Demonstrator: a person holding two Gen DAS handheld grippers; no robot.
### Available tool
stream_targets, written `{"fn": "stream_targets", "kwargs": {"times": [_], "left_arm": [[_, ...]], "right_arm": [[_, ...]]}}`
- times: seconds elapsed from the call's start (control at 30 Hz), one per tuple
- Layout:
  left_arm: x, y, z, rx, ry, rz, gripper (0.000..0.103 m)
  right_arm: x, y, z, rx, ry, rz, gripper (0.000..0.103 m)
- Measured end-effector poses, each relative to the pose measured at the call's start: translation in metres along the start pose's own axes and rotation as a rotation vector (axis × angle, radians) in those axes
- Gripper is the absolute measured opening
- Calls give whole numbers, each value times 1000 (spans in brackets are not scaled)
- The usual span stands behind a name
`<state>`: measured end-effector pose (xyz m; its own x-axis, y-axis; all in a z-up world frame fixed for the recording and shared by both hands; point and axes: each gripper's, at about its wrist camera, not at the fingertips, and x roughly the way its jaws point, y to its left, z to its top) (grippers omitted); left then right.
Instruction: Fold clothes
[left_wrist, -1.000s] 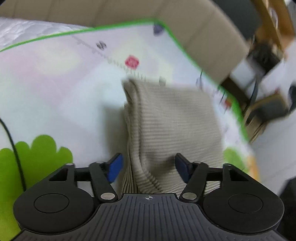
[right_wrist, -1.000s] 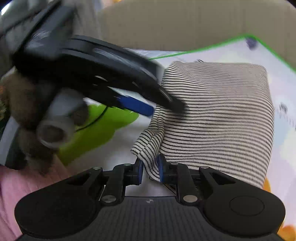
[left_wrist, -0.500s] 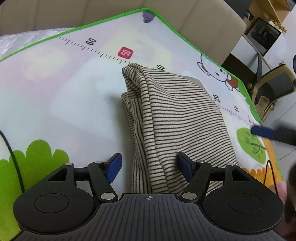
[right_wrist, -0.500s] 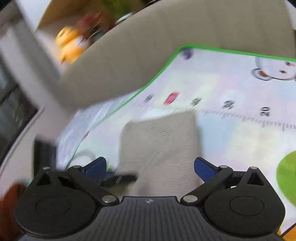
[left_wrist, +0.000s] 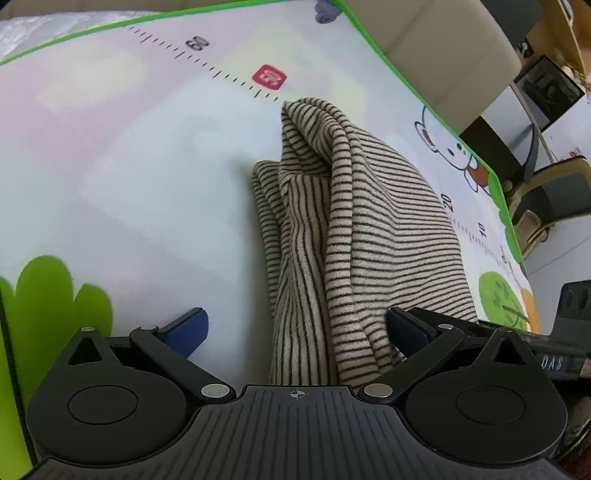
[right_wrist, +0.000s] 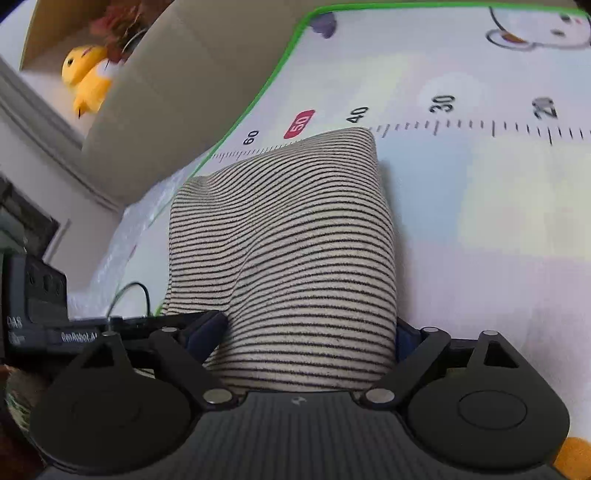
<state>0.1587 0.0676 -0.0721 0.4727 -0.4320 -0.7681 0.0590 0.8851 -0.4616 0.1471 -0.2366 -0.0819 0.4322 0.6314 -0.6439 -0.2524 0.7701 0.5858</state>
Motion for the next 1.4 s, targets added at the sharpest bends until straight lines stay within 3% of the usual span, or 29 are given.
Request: {"fn": "stream_targets", "kwargs": {"times": [0.03,0.07,0.1,0.13,0.33,0.53,0.67,0.8,0.9,1.0,1.1,1.13,1.2,1.23,1.27,1.33,1.4], "left_arm": [[-1,0,0,-7,2,-31,101],[-3,1,-1,-14,4,-62,92],[-4,1,-1,-22,6,-93,67],[-6,2,-1,-29,7,-121,64],[-23,22,11,-46,-25,-37,64],[-43,43,38,68,-128,134,69],[-39,65,47,-17,-171,119,71],[-51,80,46,-59,-215,102,71],[-70,94,45,-93,-269,153,75],[-78,104,46,-135,-267,137,79],[-75,92,46,-87,-254,199,84],[-77,87,46,-52,-255,236,84],[-86,75,44,15,-266,331,81],[-92,71,44,48,-276,374,81],[-98,67,45,70,-291,383,79],[-109,58,48,113,-322,399,75],[-113,43,58,127,-363,321,69]], "right_arm": [[3,-2,5,24,0,3,80],[6,-3,11,48,0,6,77],[10,-4,13,68,0,7,76],[11,-3,14,83,-1,5,75],[51,24,33,31,21,21,74],[100,58,60,-4,1,50,73],[123,71,82,-39,-8,26,72],[109,77,71,-156,11,-8,73],[95,78,58,-250,20,-45,81],[74,67,40,-241,18,-54,87],[60,63,31,-202,-11,-79,87],[54,70,28,-242,-49,-109,86],[41,97,19,-406,-156,-180,71],[38,111,15,-479,-180,-165,54],[34,124,11,-552,-203,-149,43],[35,148,6,-652,-206,-98,43],[58,156,2,-642,-130,-67,43]]}}
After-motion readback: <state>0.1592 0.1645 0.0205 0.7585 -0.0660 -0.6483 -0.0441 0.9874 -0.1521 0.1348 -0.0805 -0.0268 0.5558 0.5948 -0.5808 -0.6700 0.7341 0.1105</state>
